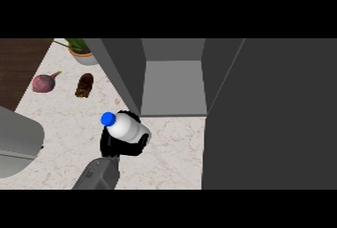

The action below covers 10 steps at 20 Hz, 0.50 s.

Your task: Pick up the bottled water, place it into the cabinet and close the cabinet

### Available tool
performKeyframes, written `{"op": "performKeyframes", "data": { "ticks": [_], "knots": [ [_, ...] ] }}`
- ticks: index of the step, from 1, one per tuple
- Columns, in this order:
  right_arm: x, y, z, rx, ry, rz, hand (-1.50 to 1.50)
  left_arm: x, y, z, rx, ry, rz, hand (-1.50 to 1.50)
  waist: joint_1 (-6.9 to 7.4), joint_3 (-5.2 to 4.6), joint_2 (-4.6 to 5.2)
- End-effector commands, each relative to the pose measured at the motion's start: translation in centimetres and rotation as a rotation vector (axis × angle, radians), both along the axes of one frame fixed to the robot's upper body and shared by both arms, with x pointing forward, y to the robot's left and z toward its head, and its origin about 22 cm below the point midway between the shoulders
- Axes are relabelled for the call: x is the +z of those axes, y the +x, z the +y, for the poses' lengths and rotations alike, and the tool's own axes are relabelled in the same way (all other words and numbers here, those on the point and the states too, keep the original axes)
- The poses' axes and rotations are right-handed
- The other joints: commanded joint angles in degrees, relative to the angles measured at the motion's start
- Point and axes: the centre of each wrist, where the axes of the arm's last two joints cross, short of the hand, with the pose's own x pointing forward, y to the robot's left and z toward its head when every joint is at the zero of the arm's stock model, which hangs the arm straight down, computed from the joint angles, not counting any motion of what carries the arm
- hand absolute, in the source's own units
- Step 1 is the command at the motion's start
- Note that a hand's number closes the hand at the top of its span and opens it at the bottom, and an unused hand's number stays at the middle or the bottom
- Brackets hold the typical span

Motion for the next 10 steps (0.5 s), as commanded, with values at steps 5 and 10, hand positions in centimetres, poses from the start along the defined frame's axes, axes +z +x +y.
{"op": "performKeyframes", "data": {
  "ticks": [5,10],
  "knots": [
    [1.2,0.3,-0.2,-0.008,0.024,-0.026,-1.50,6.1,2.1,-6.3,0.003,0.134,-0.068,1.50,-0.52,-0.04,0.19],
    [1.1,-0.1,-0.7,-0.014,0.013,-0.025,-1.50,9.9,4.5,-9.3,-0.020,0.170,-0.069,1.50,-1.15,-0.03,0.20]
  ]
}}
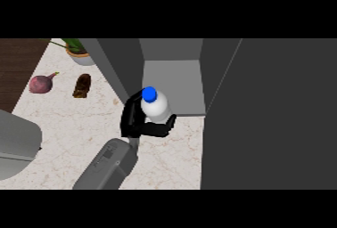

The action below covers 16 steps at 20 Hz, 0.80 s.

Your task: Pick up the bottled water, place it into the cabinet and close the cabinet

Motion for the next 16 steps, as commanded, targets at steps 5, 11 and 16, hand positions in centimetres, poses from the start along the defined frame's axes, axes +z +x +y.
{"op": "performKeyframes", "data": {
  "ticks": [5,11,16],
  "knots": [
    [1.9,1.4,-0.3,-0.023,0.030,-0.046,-1.50,5.3,3.9,-3.9,0.019,0.138,0.017,1.50,0.49,-0.01,0.44],
    [1.3,0.7,-1.0,-0.001,0.020,-0.047,-1.50,7.0,7.0,-4.6,0.139,0.165,0.053,1.50,-1.05,-0.02,0.56],
    [1.0,1.1,-0.7,0.010,0.038,-0.057,-1.50,7.0,8.8,-4.3,0.164,0.227,0.090,1.50,-2.13,-0.04,1.11]
  ]
}}
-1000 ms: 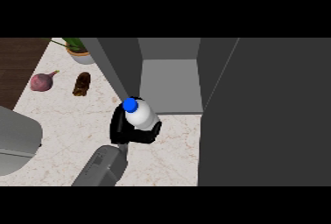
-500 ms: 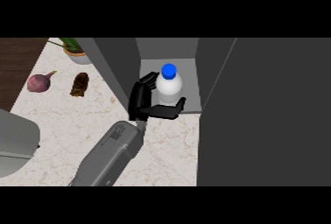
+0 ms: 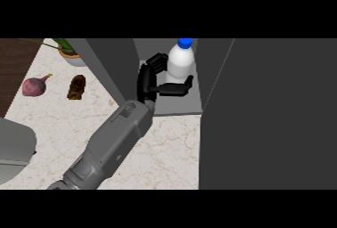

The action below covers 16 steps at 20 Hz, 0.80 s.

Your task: Pick up the bottled water, place it into the cabinet and close the cabinet

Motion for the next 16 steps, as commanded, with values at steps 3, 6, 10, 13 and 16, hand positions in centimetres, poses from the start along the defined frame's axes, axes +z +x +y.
{"op": "performKeyframes", "data": {
  "ticks": [3,6,10,13,16],
  "knots": [
    [0.5,-0.1,-0.2,0.015,0.063,-0.029,-1.50,1.1,3.0,2.2,0.068,0.225,-0.015,1.50,-0.90,0.06,0.41],
    [0.7,0.0,-0.4,0.024,0.062,-0.040,-1.50,-0.4,2.8,1.5,0.115,0.255,0.045,1.50,-1.04,0.03,0.61],
    [-0.2,0.5,-0.6,0.032,0.066,-0.040,-1.50,-1.0,3.1,3.1,0.203,0.228,0.067,1.50,-1.41,-0.02,1.09],
    [1.4,-0.1,-0.4,0.049,0.060,-0.054,-1.50,0.5,4.2,4.0,0.241,0.174,0.066,1.50,-1.76,-0.08,1.06],
    [1.0,0.2,-0.5,0.050,0.060,-0.060,-1.50,-0.5,4.1,5.8,0.254,0.228,0.068,1.50,-2.11,-0.07,1.38]
  ]
}}
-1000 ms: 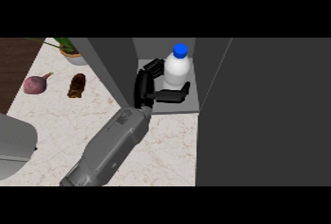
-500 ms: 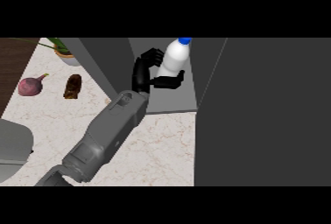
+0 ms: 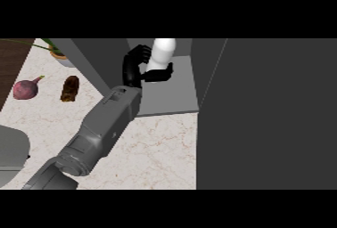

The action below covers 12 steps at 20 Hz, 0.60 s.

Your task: Pick up the bottled water, place it into the cabinet and close the cabinet

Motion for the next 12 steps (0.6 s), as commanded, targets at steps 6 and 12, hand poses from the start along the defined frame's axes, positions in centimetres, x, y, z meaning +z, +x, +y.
{"op": "performKeyframes", "data": {
  "ticks": [6,12],
  "knots": [
    [0.9,-0.3,-0.1,0.028,0.049,-0.017,-1.50,1.0,1.0,0.8,0.075,0.179,-0.077,-1.50,-1.64,0.00,0.41],
    [0.8,-0.2,0.3,0.056,0.047,-0.001,-1.50,1.4,1.3,1.2,0.077,0.204,-0.091,-1.50,-0.72,-0.05,0.31]
  ]
}}
